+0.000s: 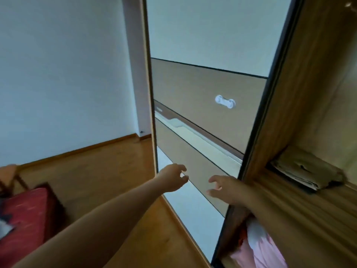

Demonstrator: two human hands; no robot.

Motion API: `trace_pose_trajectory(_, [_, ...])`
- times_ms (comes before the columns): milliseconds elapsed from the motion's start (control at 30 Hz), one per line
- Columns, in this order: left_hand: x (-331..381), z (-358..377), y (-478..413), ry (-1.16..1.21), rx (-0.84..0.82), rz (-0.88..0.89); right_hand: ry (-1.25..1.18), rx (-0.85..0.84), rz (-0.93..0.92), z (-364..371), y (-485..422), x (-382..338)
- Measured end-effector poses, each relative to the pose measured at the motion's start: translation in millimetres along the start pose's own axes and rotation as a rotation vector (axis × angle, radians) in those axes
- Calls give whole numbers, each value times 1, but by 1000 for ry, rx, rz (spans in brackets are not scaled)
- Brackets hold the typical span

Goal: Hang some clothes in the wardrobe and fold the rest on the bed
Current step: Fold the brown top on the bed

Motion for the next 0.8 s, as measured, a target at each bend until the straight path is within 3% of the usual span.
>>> trace_pose_trajectory(200, [-124, -106, 99, -42, 159, -337, 114, -2, -287, 5, -48, -177])
trace_pose_trajectory(400, [-222, -160, 216, -21, 344, -703, 263, -91, -635, 44, -71, -345])
trace_pose_trajectory(600, [-244, -173, 340, -76, 542, -1005, 434, -226, -946, 106, -52, -469])
trace_pose_trajectory(800, [-222, -151, 469, -74, 679, -1371, 513, -366, -1340, 189, 30, -568])
Point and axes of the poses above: each hand's wrist, its own y-axis away from the middle knuckle, its own z-axis out of the palm, x = y × z, the point moved 4 cm from there along -y, towards the middle knuckle, and after that the axes turned 6 degrees about z, right-handed, at the moved point
